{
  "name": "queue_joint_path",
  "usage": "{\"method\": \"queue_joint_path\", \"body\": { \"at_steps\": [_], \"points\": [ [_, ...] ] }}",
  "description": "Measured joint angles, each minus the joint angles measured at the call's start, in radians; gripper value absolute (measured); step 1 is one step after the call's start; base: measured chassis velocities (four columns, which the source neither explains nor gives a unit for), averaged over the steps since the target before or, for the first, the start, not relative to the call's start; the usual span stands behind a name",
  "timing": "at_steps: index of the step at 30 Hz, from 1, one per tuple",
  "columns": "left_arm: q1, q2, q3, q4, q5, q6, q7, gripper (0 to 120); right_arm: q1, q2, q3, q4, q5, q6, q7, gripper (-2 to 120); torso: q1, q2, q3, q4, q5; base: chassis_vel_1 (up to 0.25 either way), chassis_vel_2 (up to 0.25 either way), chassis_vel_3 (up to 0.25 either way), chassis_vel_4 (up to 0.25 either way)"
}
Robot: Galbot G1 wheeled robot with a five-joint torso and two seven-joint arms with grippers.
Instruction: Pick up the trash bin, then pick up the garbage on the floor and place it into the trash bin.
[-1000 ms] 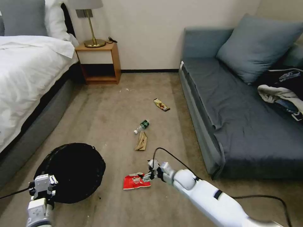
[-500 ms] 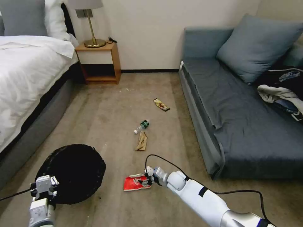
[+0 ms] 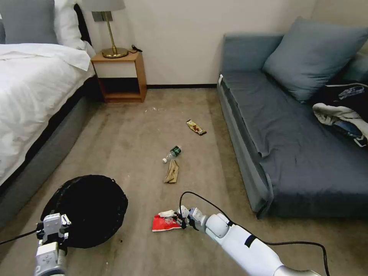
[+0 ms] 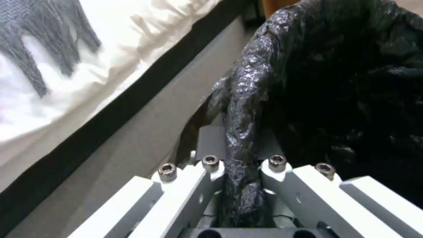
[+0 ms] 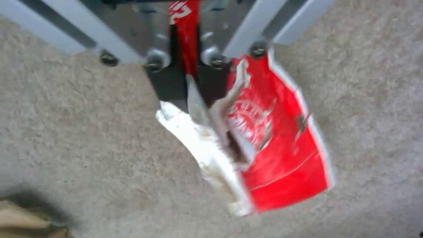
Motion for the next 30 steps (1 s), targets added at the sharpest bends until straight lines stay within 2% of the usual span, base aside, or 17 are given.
{"method": "queue_joint_path", "body": {
  "at_steps": [5,9,10,13,17,20,21,24,30],
  "points": [
    [0.000,0.002,0.006,-0.004,0.001,0.000,0.000,4,-0.031,-0.033,0.024,0.105,0.036,0.025,0.041,0,0.000,0.000,0.000,-0.0001,0.0002,0.000,0.000,0.000,0.000],
    [0.003,0.002,0.018,-0.006,0.008,0.000,0.001,4,-0.043,-0.100,0.026,0.285,0.191,0.065,0.137,0,0.000,0.000,0.000,-0.0001,0.0000,0.000,0.000,0.000,0.000],
    [0.003,0.002,0.018,-0.006,0.008,0.000,0.001,4,-0.043,-0.100,0.026,0.285,0.191,0.065,0.137,0,0.000,0.000,0.000,-0.0001,0.0000,0.000,0.000,0.000,0.000],
    [0.002,-0.004,0.022,-0.007,0.020,-0.001,0.002,4,-0.023,-0.137,-0.005,0.402,0.287,0.111,0.159,0,0.000,0.000,0.000,-0.0002,0.0000,0.000,0.000,0.000,0.000],
    [0.001,-0.006,0.023,-0.006,0.025,-0.002,0.004,4,0.018,-0.142,-0.069,0.475,0.337,0.159,0.148,0,0.000,0.000,0.000,-0.0001,0.0000,0.000,0.000,0.000,0.000],
    [-0.001,-0.011,0.023,-0.007,0.030,-0.002,0.008,4,0.094,-0.114,-0.183,0.462,0.342,0.217,0.146,0,0.000,0.000,0.000,0.0000,0.0000,0.000,0.000,0.000,0.000],
    [-0.001,-0.011,0.023,-0.007,0.030,-0.002,0.008,4,0.094,-0.114,-0.183,0.462,0.342,0.217,0.146,0,0.000,0.000,0.000,0.0000,0.0000,0.000,0.000,0.000,0.000],
    [-0.001,-0.020,0.024,-0.013,0.043,-0.002,0.010,4,0.179,-0.061,-0.296,0.363,0.316,0.273,0.155,0,0.000,0.000,0.000,0.0002,-0.0003,0.000,0.000,0.000,0.000],
    [0.000,-0.036,0.028,-0.027,0.061,0.001,0.014,4,0.250,0.019,-0.415,0.281,0.263,0.292,0.165,0,0.000,0.000,0.000,0.0002,-0.0001,0.000,0.000,0.000,0.000]
  ]
}}
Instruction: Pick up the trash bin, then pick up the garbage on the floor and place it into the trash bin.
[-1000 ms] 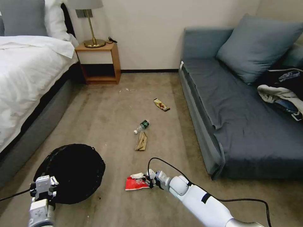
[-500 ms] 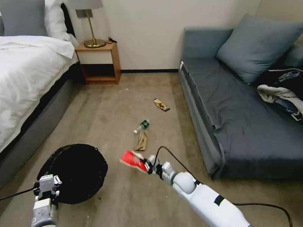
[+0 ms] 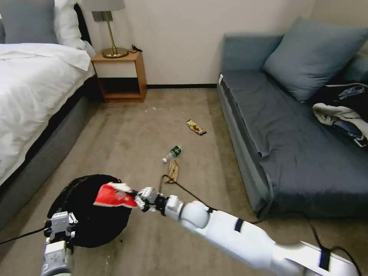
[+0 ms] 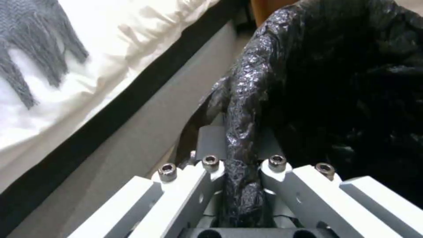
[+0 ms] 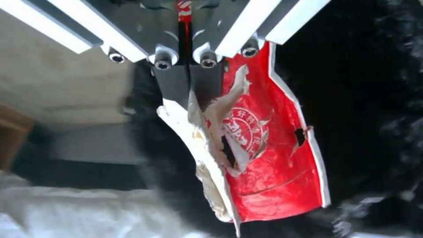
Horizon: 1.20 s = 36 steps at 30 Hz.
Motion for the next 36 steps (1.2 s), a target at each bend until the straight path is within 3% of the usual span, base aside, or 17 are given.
{"method": "queue_joint_path", "body": {
  "at_steps": [12,15,21,24,25,29,36],
  "points": [
    [0.003,-0.022,0.009,-0.017,0.022,-0.001,0.002,4,0.026,0.066,-0.055,-0.036,-0.112,-0.098,0.113,0,0.000,0.000,0.000,-0.0002,0.0000,0.000,0.000,0.000,0.000],
    [0.002,-0.024,0.010,-0.019,0.030,-0.002,0.003,4,0.032,0.068,-0.062,-0.006,-0.101,-0.145,0.155,14,0.000,0.000,0.000,-0.0002,0.0000,0.000,0.000,0.000,0.000],
    [0.002,-0.023,0.009,-0.019,0.031,-0.002,0.004,4,0.022,0.068,-0.062,0.029,-0.046,-0.164,0.178,31,0.000,0.000,0.000,-0.0002,0.0001,0.000,0.000,0.000,0.000],
    [0.003,-0.020,0.007,-0.019,0.030,-0.002,0.004,4,0.006,0.053,-0.054,0.111,0.072,-0.240,0.205,46,0.000,0.000,0.000,-0.0003,0.0001,0.000,0.000,0.000,0.000],
    [0.003,-0.020,0.007,-0.019,0.030,-0.002,0.004,4,0.006,0.053,-0.054,0.111,0.072,-0.240,0.205,46,0.000,0.000,0.000,-0.0003,0.0001,0.000,0.000,0.000,0.000],
    [0.004,-0.016,0.007,-0.019,0.026,-0.002,0.004,4,-0.007,0.030,-0.012,0.178,0.168,-0.277,0.210,64,0.000,0.000,0.000,-0.0001,0.0001,0.000,0.000,0.000,0.000],
    [0.004,-0.006,0.006,-0.019,0.018,-0.003,0.004,4,-0.042,-0.041,0.071,0.220,0.134,-0.276,0.205,85,0.000,0.000,0.000,-0.0002,0.0002,0.000,0.000,0.000,0.000]
  ]
}}
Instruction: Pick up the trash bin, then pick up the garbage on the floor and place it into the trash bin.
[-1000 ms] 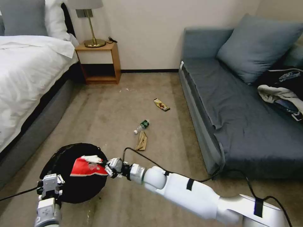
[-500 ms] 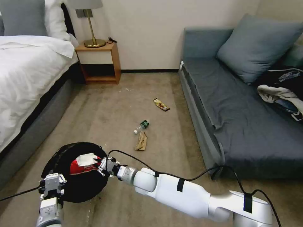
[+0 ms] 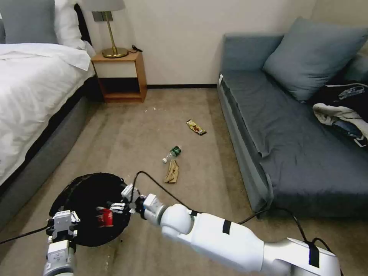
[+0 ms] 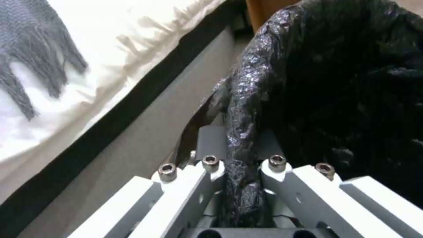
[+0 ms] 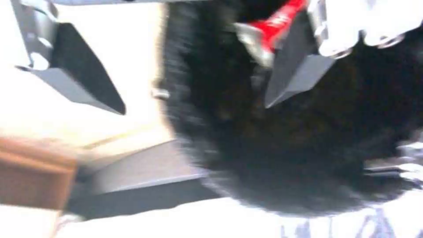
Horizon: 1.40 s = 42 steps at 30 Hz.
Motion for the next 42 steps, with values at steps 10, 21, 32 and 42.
{"method": "queue_joint_path", "body": {
  "at_steps": [10,21,32,42],
  "points": [
    [-0.005,0.021,-0.001,0.004,-0.033,0.000,0.002,4,-0.274,-0.131,0.431,0.129,-0.403,0.107,-0.049,100,0.000,0.000,0.000,-0.0001,0.0004,0.000,0.000,0.000,0.000],
    [-0.014,0.039,-0.008,0.019,-0.061,-0.007,0.003,4,-0.760,-0.066,0.927,0.330,-0.460,0.303,0.007,100,0.000,0.000,0.000,-0.0002,0.0001,0.000,0.000,0.000,0.000],
    [-0.010,0.050,-0.007,0.010,-0.076,-0.007,0.007,4,-0.968,0.036,1.088,0.391,-0.471,0.496,-0.017,100,0.000,0.000,0.000,-0.0001,-0.0001,0.000,0.000,0.000,0.000],
    [-0.006,0.035,-0.006,0.016,-0.054,-0.031,0.004,4,-0.961,0.061,1.051,0.361,-0.459,0.525,-0.044,100,0.000,0.000,0.000,0.0000,-0.0001,0.000,0.000,0.000,0.000]
  ]
}}
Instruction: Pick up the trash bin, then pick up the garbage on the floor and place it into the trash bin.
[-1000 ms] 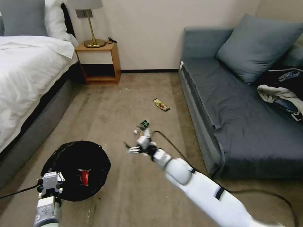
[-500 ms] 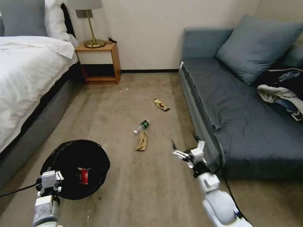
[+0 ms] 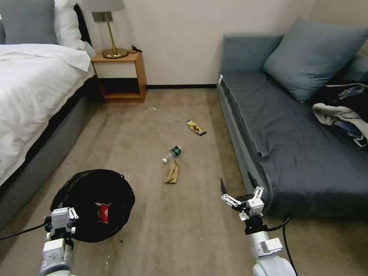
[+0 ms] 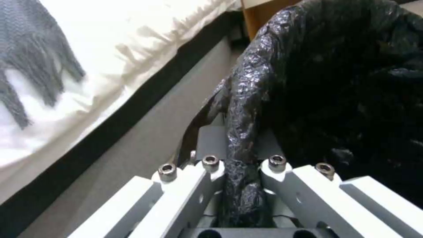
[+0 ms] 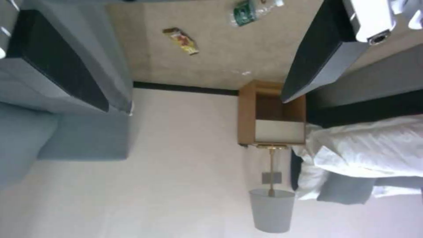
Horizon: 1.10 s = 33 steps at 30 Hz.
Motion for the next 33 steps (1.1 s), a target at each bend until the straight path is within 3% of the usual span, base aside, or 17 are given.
{"method": "queue_joint_path", "body": {
  "at_steps": [9,15,28,31,33],
  "points": [
    [0.003,-0.016,0.001,0.002,0.018,0.000,-0.013,4,0.018,-0.004,-0.018,-0.020,-0.001,0.008,-0.004,100,0.000,0.000,0.000,0.0000,-0.0001,-0.023,0.018,0.030,-0.023],
    [0.002,-0.022,0.000,0.003,0.022,-0.001,-0.015,4,0.025,-0.011,-0.019,-0.026,0.001,0.019,-0.006,100,0.000,0.000,0.000,-0.0001,0.0000,-0.160,0.170,0.170,-0.157],
    [0.006,-0.025,-0.008,0.000,0.023,-0.001,-0.015,4,0.035,-0.016,-0.029,-0.034,0.010,0.031,-0.011,100,0.000,0.000,0.000,0.0001,0.0006,-0.272,0.265,0.266,-0.265],
    [0.006,-0.025,-0.008,0.000,0.023,-0.001,-0.016,4,0.036,-0.020,-0.035,-0.034,0.010,0.032,-0.011,100,0.000,0.000,0.000,-0.0002,-0.0007,-0.346,0.340,0.357,-0.334],
    [0.006,-0.025,-0.008,-0.001,0.023,-0.001,-0.016,4,0.044,-0.032,-0.054,-0.035,0.011,0.034,-0.011,100,0.000,0.000,0.000,-0.0002,0.0006,-0.341,0.349,0.343,-0.366]
  ]
}}
